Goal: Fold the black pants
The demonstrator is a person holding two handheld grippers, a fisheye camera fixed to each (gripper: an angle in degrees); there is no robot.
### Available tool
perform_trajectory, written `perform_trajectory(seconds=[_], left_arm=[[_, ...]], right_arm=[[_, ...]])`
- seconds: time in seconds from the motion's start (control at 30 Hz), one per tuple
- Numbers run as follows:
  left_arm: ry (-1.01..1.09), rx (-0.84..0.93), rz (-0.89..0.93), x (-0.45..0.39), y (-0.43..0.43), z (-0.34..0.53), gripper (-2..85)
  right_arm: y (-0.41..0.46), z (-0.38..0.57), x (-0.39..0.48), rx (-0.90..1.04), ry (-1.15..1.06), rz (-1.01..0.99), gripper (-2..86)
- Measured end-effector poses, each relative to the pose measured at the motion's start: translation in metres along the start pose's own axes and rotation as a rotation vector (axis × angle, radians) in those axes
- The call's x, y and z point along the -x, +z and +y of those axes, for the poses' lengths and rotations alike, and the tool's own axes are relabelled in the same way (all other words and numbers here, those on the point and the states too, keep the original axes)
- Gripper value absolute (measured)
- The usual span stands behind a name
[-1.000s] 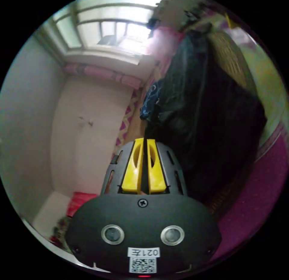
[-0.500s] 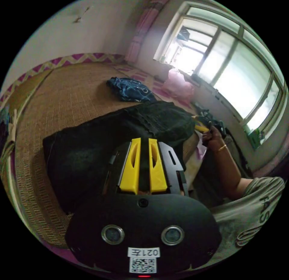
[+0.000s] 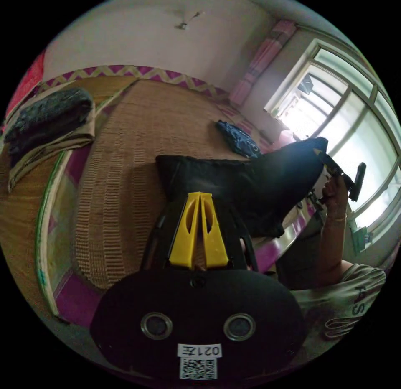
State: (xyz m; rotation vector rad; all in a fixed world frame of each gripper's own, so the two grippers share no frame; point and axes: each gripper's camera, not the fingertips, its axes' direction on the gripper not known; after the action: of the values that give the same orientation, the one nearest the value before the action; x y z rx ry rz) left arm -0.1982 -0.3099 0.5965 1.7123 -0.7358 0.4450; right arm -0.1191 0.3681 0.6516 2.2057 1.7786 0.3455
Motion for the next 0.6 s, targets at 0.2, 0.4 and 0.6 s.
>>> perform_trajectory(seconds=[0.2,0.4,0.6], left_arm=[[-0.128,-0.008,0.015,0.064,-0.063,-0.026,-1.0],[-0.174,0.000,0.014,0.104,-0.120,-0.057,-1.0],[-0.153,-0.010,0.026,0.112,-0.164,-0.108,-1.0]], right_arm=[[0.078,0.055,0.282,0.029,-0.621,0.034,4.2],[0.188,0.136,0.399,0.206,-0.803,0.098,4.2],[0.192,0.116,0.449,0.092,-0.744,0.080,4.1]])
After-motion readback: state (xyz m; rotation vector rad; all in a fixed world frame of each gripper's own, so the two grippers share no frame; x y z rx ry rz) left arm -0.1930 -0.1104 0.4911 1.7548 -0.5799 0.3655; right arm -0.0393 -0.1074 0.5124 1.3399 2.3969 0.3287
